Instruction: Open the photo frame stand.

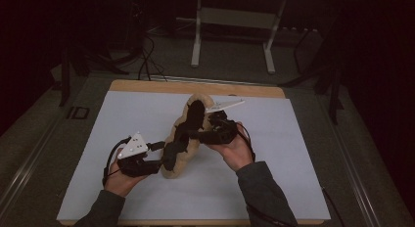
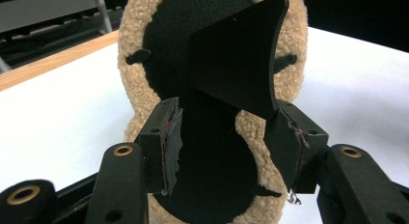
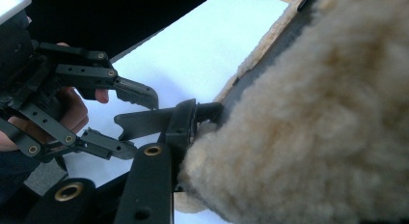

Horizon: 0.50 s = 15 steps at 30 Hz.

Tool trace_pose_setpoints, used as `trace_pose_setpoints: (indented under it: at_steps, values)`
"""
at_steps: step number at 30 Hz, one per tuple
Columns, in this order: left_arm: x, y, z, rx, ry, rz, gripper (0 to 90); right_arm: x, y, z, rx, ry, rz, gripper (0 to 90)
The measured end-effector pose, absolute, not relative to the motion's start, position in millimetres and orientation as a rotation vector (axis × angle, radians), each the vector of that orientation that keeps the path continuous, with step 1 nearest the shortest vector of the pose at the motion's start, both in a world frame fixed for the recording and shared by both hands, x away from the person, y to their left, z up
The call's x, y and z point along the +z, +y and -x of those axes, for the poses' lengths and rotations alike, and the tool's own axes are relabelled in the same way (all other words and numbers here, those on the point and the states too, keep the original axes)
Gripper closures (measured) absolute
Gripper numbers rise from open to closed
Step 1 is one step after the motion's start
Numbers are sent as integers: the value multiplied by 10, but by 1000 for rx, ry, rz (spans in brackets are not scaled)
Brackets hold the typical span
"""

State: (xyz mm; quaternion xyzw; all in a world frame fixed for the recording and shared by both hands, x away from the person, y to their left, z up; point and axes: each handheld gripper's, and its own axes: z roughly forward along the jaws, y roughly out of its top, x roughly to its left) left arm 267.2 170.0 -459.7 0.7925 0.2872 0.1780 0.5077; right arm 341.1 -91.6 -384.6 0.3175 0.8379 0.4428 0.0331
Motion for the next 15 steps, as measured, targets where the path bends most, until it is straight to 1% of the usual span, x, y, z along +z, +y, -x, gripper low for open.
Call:
trace_pose_setpoints:
  at_steps: [15]
  values:
    - [-4619, 1765, -2619, 432, 681, -1891, 461, -3830, -916, -3420, 1347, 2595, -963, 623]
